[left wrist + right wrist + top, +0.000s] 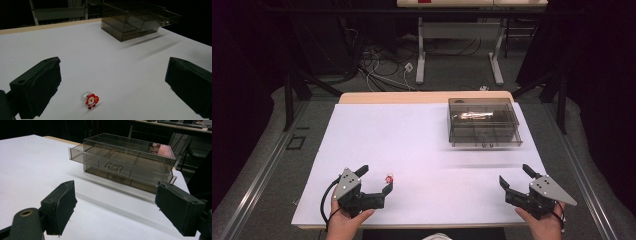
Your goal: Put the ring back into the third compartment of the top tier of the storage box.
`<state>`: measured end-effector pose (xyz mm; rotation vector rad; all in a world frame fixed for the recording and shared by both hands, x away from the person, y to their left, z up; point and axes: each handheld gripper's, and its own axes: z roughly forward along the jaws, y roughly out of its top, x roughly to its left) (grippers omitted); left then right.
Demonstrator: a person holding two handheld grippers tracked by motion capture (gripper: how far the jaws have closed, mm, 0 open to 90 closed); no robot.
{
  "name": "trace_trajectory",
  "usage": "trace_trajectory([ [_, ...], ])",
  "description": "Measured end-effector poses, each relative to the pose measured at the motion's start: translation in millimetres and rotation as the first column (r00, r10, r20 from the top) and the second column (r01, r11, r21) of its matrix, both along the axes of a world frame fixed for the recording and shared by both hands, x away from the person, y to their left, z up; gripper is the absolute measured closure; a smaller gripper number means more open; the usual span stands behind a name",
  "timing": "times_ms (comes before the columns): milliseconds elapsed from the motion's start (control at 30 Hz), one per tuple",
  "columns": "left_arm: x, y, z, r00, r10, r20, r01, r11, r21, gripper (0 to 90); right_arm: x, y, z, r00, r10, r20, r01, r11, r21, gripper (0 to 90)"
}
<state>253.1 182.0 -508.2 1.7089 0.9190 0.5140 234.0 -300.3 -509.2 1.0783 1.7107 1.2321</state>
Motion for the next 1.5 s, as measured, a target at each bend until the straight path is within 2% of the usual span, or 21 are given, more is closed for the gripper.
trace_trajectory([
  [433, 0.5, 1.2, -0.5, 0.9999, 0.009, -0.006, -0.009, 0.9999, 0.008, 0.4, 1.2, 7.2, -0.3, 0.9981, 0.053, -0.031, -0.053, 0.999, -0.005, 16.3],
  [467, 0.6, 1.8, -0.4, 0.9999, 0.011, -0.005, -0.011, 0.9999, 0.013, 0.4, 1.9, 9.2, -0.3, 0.9984, 0.053, -0.019, -0.053, 0.999, -0.002, 16.3],
  [633, -0.3, 3.6, -0.4, 0.9998, 0.018, -0.003, -0.018, 0.9993, 0.032, 0.4, 5.9, 21.2, 3.6, 0.9945, 0.102, -0.027, -0.102, 0.995, -0.019, 18.8],
  [800, -0.4, 5.3, -0.9, 0.9996, 0.029, -0.007, -0.028, 0.9991, 0.032, 0.4, 11.3, 34.9, 7.0, 0.9893, 0.144, -0.025, -0.145, 0.989, -0.038, 19.1],
  [833, -0.4, 6.3, -1.2, 0.9995, 0.030, -0.007, -0.030, 0.9985, 0.047, 0.4, 11.4, 37.5, 7.4, 0.9892, 0.144, -0.029, -0.145, 0.989, -0.042, 19.1],
  [900, -0.3, 6.7, -1.5, 0.9996, 0.028, -0.004, -0.027, 0.9980, 0.056, 0.4, 13.2, 41.6, 8.1, 0.9858, 0.164, -0.035, -0.166, 0.985, -0.054, 19.2],
  [1000, -0.6, 7.0, -1.5, 0.9998, 0.021, -0.005, -0.021, 0.9984, 0.052, 0.4, 17.5, 48.2, 8.9, 0.9804, 0.184, -0.071, -0.186, 0.982, -0.028, 22.8],
  [1200, -1.5, 8.6, 0.2, 0.9998, 0.011, 0.017, -0.012, 0.9988, 0.048, 0.3, 22.7, 63.4, 13.2, 0.9742, 0.216, -0.065, -0.218, 0.976, -0.020, 24.7],
  [1333, -1.4, 10.0, 0.5, 0.9998, 0.011, 0.017, -0.012, 0.9989, 0.046, 0.3, 26.4, 73.7, 16.8, 0.9704, 0.234, -0.061, -0.235, 0.972, -0.012, 26.0],
  [1500, -1.2, 13.2, 1.5, 0.9997, 0.014, 0.019, -0.015, 0.9992, 0.036, 0.4, 33.2, 88.2, 20.2, 0.9567, 0.283, -0.070, -0.283, 0.959, 0.004, 29.9],
])
